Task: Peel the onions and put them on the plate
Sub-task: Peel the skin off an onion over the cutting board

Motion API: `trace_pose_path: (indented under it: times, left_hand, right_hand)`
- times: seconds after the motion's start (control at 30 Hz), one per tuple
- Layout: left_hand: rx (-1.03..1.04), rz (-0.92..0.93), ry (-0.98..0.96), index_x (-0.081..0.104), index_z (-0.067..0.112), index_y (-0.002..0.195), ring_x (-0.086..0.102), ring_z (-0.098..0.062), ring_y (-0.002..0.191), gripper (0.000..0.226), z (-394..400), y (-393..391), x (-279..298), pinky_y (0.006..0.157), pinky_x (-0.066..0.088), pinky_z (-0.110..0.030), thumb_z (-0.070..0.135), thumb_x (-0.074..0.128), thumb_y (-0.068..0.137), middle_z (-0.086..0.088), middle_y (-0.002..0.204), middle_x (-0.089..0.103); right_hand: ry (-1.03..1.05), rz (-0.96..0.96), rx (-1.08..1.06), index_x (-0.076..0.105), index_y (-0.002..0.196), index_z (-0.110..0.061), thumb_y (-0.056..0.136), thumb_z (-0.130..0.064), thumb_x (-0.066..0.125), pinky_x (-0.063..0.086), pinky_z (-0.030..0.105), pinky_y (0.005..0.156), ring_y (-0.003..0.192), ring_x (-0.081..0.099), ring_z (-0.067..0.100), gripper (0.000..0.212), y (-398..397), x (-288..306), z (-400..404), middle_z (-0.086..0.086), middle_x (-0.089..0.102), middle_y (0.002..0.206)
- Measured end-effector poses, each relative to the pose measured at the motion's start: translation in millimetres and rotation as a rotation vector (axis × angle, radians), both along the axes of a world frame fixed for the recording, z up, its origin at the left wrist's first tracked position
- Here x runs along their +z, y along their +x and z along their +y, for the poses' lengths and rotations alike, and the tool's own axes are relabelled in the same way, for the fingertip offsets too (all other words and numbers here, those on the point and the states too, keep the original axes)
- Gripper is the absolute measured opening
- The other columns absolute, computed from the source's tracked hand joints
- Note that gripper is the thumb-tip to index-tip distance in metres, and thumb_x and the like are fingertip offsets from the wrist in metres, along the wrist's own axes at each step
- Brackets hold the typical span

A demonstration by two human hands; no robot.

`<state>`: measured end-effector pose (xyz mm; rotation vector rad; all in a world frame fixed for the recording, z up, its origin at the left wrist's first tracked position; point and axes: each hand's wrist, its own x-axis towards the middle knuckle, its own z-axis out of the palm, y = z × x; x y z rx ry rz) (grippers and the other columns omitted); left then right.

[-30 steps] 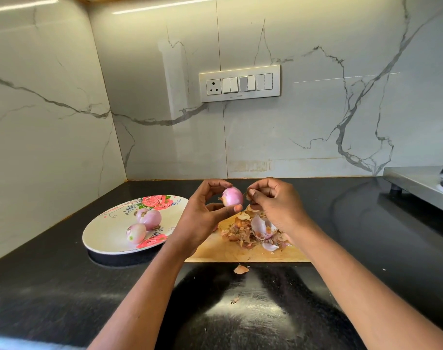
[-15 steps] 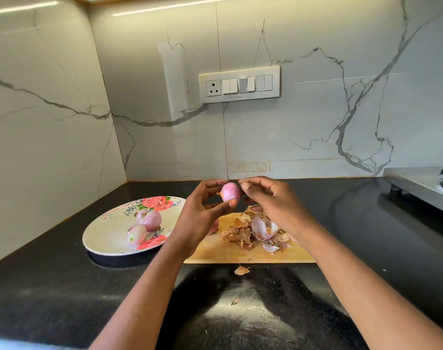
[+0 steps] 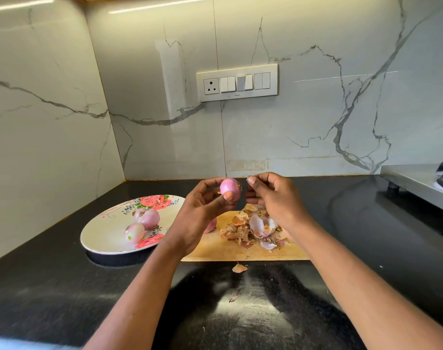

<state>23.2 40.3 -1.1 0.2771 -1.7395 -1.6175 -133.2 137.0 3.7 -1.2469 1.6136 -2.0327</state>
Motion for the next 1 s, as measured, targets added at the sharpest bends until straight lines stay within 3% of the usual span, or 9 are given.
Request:
trace_pose_path:
  times: [0.1, 0.17, 0.23, 0.4, 0.67, 0.83, 1.0]
  left_hand:
    - [-0.009, 0.029, 0.085, 0.059, 0.008, 0.128, 0.071, -0.019, 0.093, 0.048, -0.4, -0.4, 1.2, 0.089, 0.058, -0.028, 0.023, 0.067, 0.083, -0.008, 0.106, 0.075]
    - [0.002, 0.027, 0.110, 0.060, 0.009, 0.127, 0.072, -0.019, 0.094, 0.046, -0.9, 0.0, 0.8, 0.090, 0.057, -0.028, 0.025, 0.066, 0.084, -0.010, 0.108, 0.074]
    - [0.015, 0.027, 0.114, 0.061, 0.011, 0.126, 0.072, -0.019, 0.097, 0.046, -0.9, -0.1, 0.7, 0.092, 0.057, -0.028, 0.025, 0.066, 0.083, -0.011, 0.113, 0.073]
    - [0.002, 0.029, 0.111, 0.060, 0.009, 0.129, 0.071, -0.023, 0.105, 0.049, -1.1, -1.0, 1.0, 0.094, 0.057, -0.029, 0.024, 0.067, 0.082, -0.014, 0.121, 0.071]
    - [-0.083, 0.012, 0.123, 0.062, 0.011, 0.128, 0.071, -0.022, 0.099, 0.045, 1.3, -1.3, 0.7, 0.093, 0.057, -0.031, 0.024, 0.067, 0.085, -0.014, 0.112, 0.073]
    - [-0.058, -0.037, 0.038, 0.062, 0.013, 0.124, 0.070, -0.020, 0.096, 0.052, 2.1, -1.6, -1.0, 0.097, 0.055, -0.035, 0.026, 0.076, 0.076, -0.013, 0.111, 0.073]
    - [-0.058, 0.034, 0.100, 0.062, 0.006, 0.125, 0.069, -0.021, 0.093, 0.044, 0.6, -1.3, 0.0, 0.086, 0.058, -0.026, 0.024, 0.066, 0.085, -0.015, 0.111, 0.071]
  right_hand:
    - [0.086, 0.177, -0.099, 0.072, 0.092, -0.018, 0.095, -0.010, 0.068, 0.059, 0.023, 0.072, 0.076, 0.071, 0.010, 0.009, -7.9, -1.5, 4.7, -0.004, 0.073, 0.082]
    - [0.252, 0.435, -0.157, 0.074, 0.111, -0.020, 0.093, -0.004, 0.069, 0.058, 0.022, 0.083, 0.088, 0.070, 0.008, 0.024, -7.7, -5.3, 6.3, -0.007, 0.074, 0.097]
    - [0.315, 0.522, -0.149, 0.069, 0.124, -0.023, 0.092, -0.009, 0.072, 0.053, 0.019, 0.089, 0.099, 0.067, 0.004, 0.036, -4.7, -6.1, 6.5, -0.010, 0.071, 0.111]
    - [0.072, 0.283, 0.004, 0.073, 0.115, -0.030, 0.089, -0.029, 0.077, 0.056, 0.024, 0.090, 0.099, 0.069, -0.001, 0.026, 1.7, 6.1, 8.5, -0.015, 0.075, 0.106]
    - [-0.026, 0.278, -0.001, 0.077, 0.088, -0.034, 0.084, -0.027, 0.079, 0.058, 0.036, 0.080, 0.090, 0.071, 0.009, 0.009, 2.4, 1.4, 3.5, -0.010, 0.077, 0.090]
    - [0.030, 0.377, -0.070, 0.072, 0.094, -0.027, 0.093, -0.030, 0.071, 0.060, 0.039, 0.077, 0.082, 0.070, 0.014, 0.004, 4.0, -5.0, -2.6, -0.008, 0.074, 0.086]
    - [0.055, 0.224, -0.122, 0.069, 0.097, -0.020, 0.100, -0.021, 0.063, 0.059, 0.028, 0.068, 0.079, 0.069, 0.014, 0.006, -2.4, -0.4, 2.1, -0.005, 0.070, 0.084]
